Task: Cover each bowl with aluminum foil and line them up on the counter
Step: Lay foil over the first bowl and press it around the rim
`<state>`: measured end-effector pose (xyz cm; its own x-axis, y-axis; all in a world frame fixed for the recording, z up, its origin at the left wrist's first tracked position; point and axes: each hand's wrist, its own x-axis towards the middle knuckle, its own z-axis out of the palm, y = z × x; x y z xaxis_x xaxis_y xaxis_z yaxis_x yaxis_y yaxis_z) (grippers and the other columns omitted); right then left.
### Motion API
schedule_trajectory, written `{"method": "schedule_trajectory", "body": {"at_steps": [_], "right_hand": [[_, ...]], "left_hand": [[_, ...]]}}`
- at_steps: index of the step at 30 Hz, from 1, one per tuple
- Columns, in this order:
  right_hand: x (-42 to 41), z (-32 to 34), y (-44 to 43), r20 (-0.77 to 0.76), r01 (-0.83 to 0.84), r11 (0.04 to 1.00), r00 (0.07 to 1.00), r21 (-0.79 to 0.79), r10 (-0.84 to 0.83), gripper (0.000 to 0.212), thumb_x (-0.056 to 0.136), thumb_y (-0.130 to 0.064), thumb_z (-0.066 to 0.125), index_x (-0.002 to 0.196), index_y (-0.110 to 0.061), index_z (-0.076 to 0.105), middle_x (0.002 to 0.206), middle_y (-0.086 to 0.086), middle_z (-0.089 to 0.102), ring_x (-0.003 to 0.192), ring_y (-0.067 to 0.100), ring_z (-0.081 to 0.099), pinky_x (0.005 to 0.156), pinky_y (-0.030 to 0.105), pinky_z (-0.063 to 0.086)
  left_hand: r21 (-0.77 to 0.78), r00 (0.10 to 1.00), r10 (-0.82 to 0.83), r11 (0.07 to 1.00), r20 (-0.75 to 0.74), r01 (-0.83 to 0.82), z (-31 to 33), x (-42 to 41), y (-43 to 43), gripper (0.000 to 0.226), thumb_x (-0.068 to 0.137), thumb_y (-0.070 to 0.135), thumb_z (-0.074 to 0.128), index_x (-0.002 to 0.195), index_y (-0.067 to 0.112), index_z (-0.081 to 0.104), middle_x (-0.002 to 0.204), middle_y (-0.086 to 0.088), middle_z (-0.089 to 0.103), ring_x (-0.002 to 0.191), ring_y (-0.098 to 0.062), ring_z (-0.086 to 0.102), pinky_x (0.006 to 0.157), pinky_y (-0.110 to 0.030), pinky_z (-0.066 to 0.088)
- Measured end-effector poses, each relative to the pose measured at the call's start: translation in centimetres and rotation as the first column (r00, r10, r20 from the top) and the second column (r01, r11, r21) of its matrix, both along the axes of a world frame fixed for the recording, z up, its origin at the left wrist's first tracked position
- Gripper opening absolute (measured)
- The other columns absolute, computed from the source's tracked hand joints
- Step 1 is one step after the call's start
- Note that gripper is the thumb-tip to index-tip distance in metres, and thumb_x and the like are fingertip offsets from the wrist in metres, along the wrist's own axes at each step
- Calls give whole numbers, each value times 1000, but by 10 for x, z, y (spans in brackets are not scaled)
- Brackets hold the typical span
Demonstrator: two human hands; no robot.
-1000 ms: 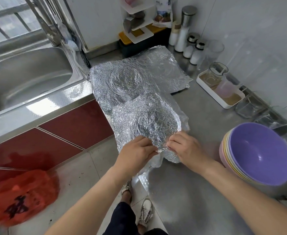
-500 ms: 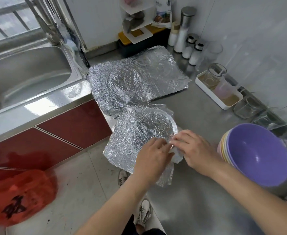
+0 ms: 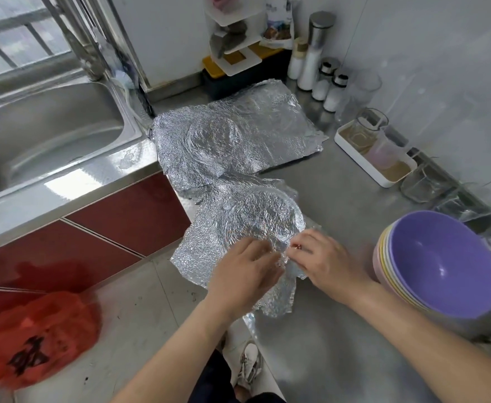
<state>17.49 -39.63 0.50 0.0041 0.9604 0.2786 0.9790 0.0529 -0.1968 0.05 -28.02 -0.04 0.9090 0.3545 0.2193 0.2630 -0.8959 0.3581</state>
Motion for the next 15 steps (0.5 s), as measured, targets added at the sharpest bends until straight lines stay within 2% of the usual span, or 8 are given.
{"method": "schedule_trajectory", "body": {"at_steps": [1, 3, 6, 8, 12, 15], "right_hand": [[-1, -1, 0, 14, -2, 1000, 1000, 10, 2, 22, 74, -4, 78, 91, -14, 69, 97, 2, 62, 98, 21, 50, 70, 34, 50], [-3, -6, 0, 30, -31, 999, 999, 31, 30, 19, 78, -3, 72, 94, -12, 68, 97, 4, 60, 96, 22, 50, 69, 35, 51], [-5, -10, 1, 30, -86, 995, 996, 39, 85, 12, 87, -9, 58, 95, -11, 67, 94, 4, 59, 92, 23, 52, 67, 37, 52], [-4, -10, 3, 34, -106, 994, 994, 41, 104, 15, 88, -10, 52, 92, -11, 67, 90, 3, 59, 87, 22, 52, 67, 35, 52], [-2, -7, 8, 99, -142, 988, 986, 67, 135, 20, 86, -7, 49, 84, -10, 68, 80, 3, 58, 78, 22, 52, 63, 30, 48], [3, -5, 13, 155, -134, 989, 980, 69, 122, 20, 82, -2, 50, 79, -11, 67, 75, 3, 55, 73, 23, 51, 61, 31, 42]], "left_hand": [[13, 999, -18, 1000, 28, 17, -1, -1, -1, 26, 93, 40, 55, 101, 20, 70, 100, 2, 63, 93, -21, 56, 75, -36, 52], [25, 1000, -11, 1000, 11, 11, -1, -2, -1, 27, 92, 41, 53, 95, 21, 71, 91, 5, 61, 83, -19, 54, 64, -33, 50], [44, 1000, -18, 999, -1, 18, -3, -1, -1, 30, 90, 42, 51, 95, 22, 73, 86, 6, 61, 78, -18, 54, 63, -32, 50], [73, 1000, -28, 997, 7, 28, -4, 0, 0, 30, 90, 39, 52, 93, 20, 75, 82, 6, 61, 75, -17, 54, 60, -31, 50], [124, 1000, -21, 992, -1, 21, -9, 2, -2, 5, 81, 22, 74, 84, 17, 73, 75, 4, 60, 68, -17, 52, 55, -32, 48], [125, 1000, 2, 992, -19, 0, -8, 9, -7, 11, 73, 15, 80, 77, 17, 70, 71, 4, 57, 65, -17, 49, 53, -31, 45]]}}
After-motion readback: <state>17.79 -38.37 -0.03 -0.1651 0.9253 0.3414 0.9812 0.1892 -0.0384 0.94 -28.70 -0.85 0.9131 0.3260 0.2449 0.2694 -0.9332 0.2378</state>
